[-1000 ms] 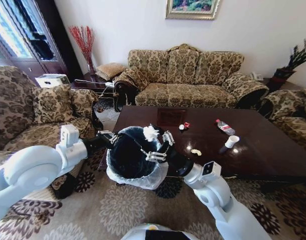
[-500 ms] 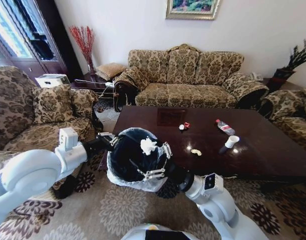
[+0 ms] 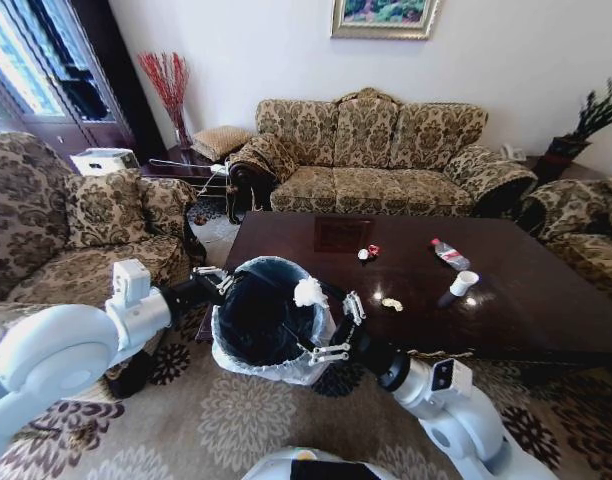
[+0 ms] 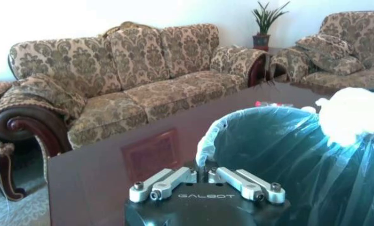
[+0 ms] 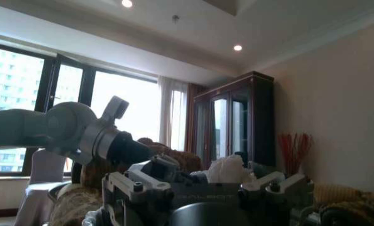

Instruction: Move to the front of the table and place the trash on the table into the trash bin.

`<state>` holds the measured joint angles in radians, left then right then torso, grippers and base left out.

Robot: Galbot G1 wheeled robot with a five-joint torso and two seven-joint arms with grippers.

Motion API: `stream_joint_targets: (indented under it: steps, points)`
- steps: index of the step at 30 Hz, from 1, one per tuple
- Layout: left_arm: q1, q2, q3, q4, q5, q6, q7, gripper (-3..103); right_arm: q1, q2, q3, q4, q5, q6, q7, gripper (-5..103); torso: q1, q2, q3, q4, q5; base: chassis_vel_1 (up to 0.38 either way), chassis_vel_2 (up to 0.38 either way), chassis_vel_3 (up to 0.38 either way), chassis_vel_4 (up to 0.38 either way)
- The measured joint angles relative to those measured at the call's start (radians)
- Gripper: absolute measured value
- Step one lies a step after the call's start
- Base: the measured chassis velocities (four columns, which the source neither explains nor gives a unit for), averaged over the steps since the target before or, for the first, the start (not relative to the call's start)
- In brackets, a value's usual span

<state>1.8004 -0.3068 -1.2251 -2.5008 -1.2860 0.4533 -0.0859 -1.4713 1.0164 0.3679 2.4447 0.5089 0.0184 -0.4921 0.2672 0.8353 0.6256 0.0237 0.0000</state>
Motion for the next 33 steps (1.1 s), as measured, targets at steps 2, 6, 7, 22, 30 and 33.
stream_joint_targets:
  steps: [2, 6, 7, 22, 30, 33]
  points:
    - [0.005, -0.009, 0.000, 0.000, 0.007, -0.004, 0.004, 4, -0.020, -0.012, 0.031, 0.012, 0.006, 0.003, -0.007, 100, 0.000, 0.000, 0.000, 0.0000, -0.0002, 0.000, 0.000, 0.000, 0.000]
    - [0.006, -0.012, 0.002, 0.000, 0.010, -0.005, 0.007, 4, -0.028, -0.017, 0.036, 0.018, 0.009, 0.007, -0.013, 100, 0.000, 0.000, 0.000, -0.0002, -0.0001, 0.000, 0.000, 0.000, 0.000]
    - [0.006, -0.011, 0.002, 0.000, 0.010, -0.005, 0.007, 4, -0.025, -0.015, 0.027, 0.018, 0.008, 0.007, -0.013, 100, 0.000, 0.000, 0.000, -0.0001, -0.0002, 0.000, 0.000, 0.000, 0.000]
    - [0.038, -0.028, -0.020, 0.001, 0.012, -0.006, 0.006, 4, 0.026, 0.006, -0.138, 0.021, 0.023, -0.071, 0.083, 100, 0.000, 0.000, 0.000, 0.0000, -0.0001, 0.000, 0.000, 0.000, 0.000]
    - [0.087, -0.063, -0.063, 0.001, 0.021, -0.005, 0.010, 4, 0.032, 0.020, -0.091, 0.030, 0.126, -0.064, 0.124, 100, 0.000, 0.000, 0.000, -0.0002, 0.0002, 0.000, 0.000, 0.000, 0.000]
    - [0.115, -0.081, -0.073, 0.001, 0.046, -0.008, 0.018, 4, 0.049, 0.026, -0.058, 0.021, 0.138, -0.036, 0.145, 100, 0.000, 0.000, 0.000, 0.0001, -0.0002, 0.000, 0.000, 0.000, 0.000]
